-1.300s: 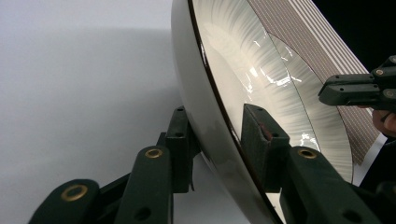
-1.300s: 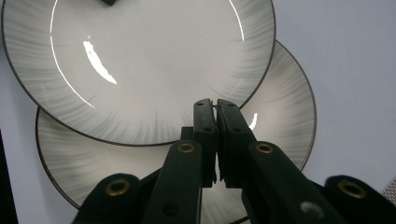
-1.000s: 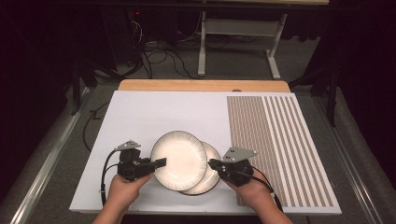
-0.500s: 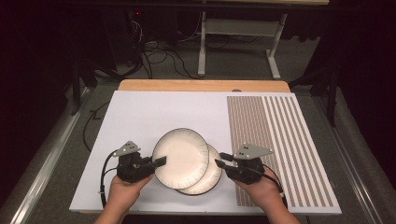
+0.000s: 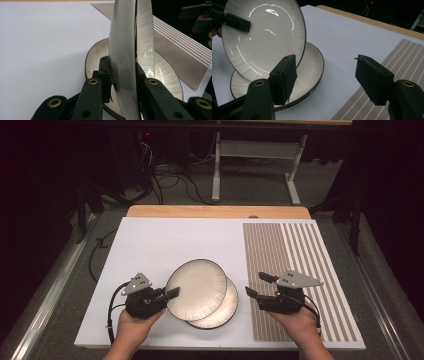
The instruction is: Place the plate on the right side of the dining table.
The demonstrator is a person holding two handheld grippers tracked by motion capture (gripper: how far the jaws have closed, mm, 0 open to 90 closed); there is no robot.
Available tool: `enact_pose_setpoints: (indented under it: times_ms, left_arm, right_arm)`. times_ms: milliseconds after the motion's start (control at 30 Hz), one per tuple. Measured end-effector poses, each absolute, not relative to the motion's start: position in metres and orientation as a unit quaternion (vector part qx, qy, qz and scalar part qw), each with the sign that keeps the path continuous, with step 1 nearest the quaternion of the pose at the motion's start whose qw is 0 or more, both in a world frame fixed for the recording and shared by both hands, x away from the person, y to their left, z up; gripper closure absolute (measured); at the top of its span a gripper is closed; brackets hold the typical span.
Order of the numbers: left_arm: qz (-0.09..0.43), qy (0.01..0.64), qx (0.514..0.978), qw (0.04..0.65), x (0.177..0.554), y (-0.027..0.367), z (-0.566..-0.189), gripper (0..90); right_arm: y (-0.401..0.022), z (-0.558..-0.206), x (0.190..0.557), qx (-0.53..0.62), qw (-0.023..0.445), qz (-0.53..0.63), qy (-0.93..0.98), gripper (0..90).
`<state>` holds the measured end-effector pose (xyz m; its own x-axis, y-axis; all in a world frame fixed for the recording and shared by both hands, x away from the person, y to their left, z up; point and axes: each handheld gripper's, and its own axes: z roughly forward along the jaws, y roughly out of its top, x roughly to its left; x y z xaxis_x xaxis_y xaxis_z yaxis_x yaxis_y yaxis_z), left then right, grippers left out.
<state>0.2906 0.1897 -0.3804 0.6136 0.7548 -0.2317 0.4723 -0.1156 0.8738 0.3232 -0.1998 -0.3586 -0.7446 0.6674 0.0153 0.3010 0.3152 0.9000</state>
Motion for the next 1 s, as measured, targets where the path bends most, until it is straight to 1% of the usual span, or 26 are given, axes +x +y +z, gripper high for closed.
enact_pose_setpoints:
  times_ms: [67,233,433,700,867,1000]
  left_arm:
    - [0.149,0.411,0.738,0.515,0.289,0.187,-0.379,77.9]
    - [0.161,0.395,0.743,0.516,0.285,0.182,-0.377,78.7]
    - [0.174,0.381,0.748,0.515,0.282,0.179,-0.376,79.0]
    - [0.183,0.370,0.751,0.516,0.280,0.177,-0.375,79.0]
    - [0.186,0.362,0.752,0.518,0.279,0.177,-0.375,79.1]
    - [0.187,0.361,0.752,0.518,0.279,0.177,-0.376,79.1]
  right_arm:
    - [-0.205,-0.358,0.322,0.313,0.188,0.506,0.781,26.8]
    - [-0.215,-0.356,0.320,0.315,0.203,0.516,0.770,19.5]
    - [-0.223,-0.354,0.317,0.322,0.213,0.523,0.760,14.2]
    - [-0.228,-0.354,0.314,0.329,0.222,0.532,0.748,0.7]
    - [-0.229,-0.355,0.313,0.320,0.229,0.533,0.749,0.7]
    - [-0.226,-0.354,0.313,0.320,0.226,0.531,0.751,0.7]
